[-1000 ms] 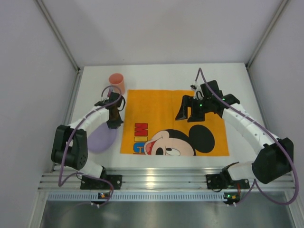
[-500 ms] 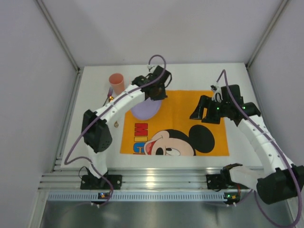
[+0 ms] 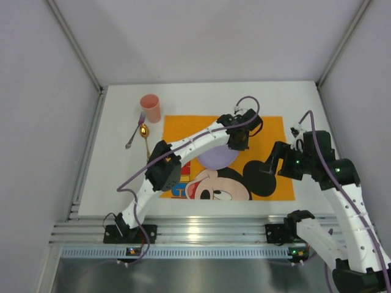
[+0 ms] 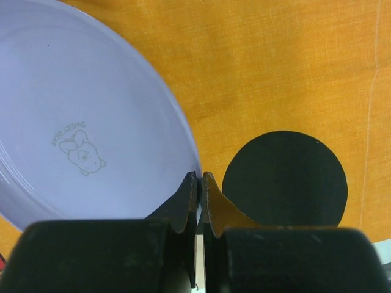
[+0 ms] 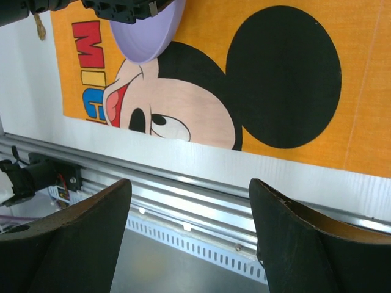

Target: Set the dinner table for one person

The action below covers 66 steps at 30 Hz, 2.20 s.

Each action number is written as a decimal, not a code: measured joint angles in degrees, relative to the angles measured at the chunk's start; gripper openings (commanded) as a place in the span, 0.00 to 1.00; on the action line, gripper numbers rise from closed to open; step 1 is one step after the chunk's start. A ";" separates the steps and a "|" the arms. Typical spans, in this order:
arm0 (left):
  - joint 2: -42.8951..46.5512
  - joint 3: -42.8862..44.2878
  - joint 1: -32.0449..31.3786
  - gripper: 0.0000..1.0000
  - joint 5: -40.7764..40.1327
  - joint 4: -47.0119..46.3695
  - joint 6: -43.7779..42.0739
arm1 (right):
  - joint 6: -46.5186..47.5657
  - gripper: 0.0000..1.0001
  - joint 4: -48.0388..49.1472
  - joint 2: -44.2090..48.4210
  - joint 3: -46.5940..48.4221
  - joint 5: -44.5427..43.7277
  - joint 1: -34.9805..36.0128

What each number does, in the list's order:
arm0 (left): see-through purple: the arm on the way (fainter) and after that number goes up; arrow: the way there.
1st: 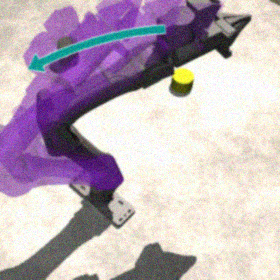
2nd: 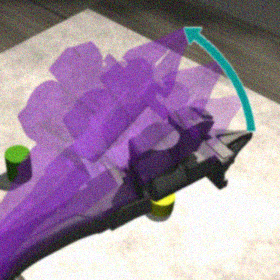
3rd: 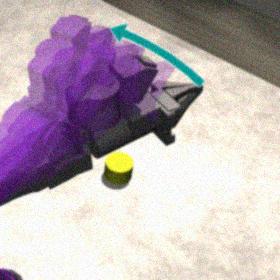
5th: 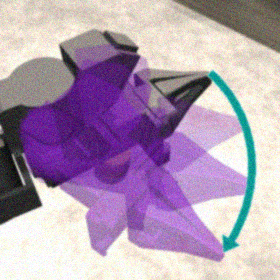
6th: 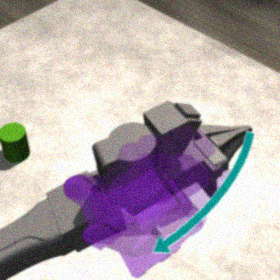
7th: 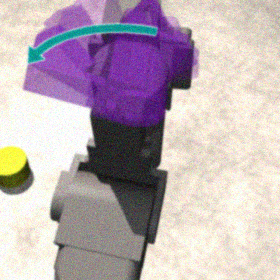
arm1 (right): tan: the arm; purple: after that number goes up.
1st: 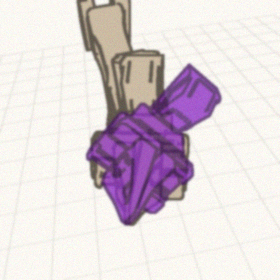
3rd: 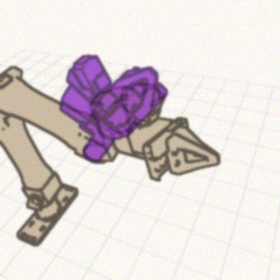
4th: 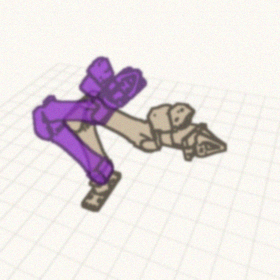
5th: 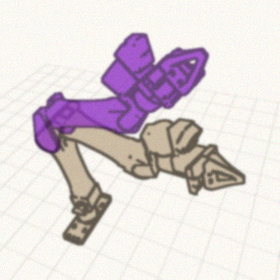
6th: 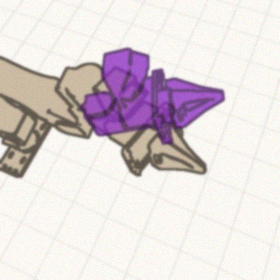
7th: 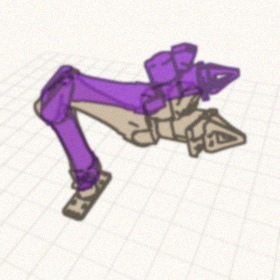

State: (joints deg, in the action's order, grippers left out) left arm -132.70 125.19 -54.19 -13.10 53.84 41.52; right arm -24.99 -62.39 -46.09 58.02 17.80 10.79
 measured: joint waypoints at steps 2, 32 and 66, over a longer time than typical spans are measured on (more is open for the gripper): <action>-0.02 -0.46 -0.46 0.12 0.20 -0.11 0.22 | 0.33 0.78 -1.46 1.07 0.00 -0.85 -0.04; 26.69 -17.99 48.00 0.92 0.66 -13.40 -1.60 | -1.14 0.82 0.04 -10.64 2.78 -2.97 -0.09; 7.54 -10.47 53.20 0.00 18.23 -14.84 -9.99 | -3.56 0.81 4.13 -31.69 22.91 -3.19 2.75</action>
State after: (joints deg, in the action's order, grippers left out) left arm -125.16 114.72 -0.99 5.13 39.00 31.53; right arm -28.56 -58.26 -77.78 80.93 14.61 13.54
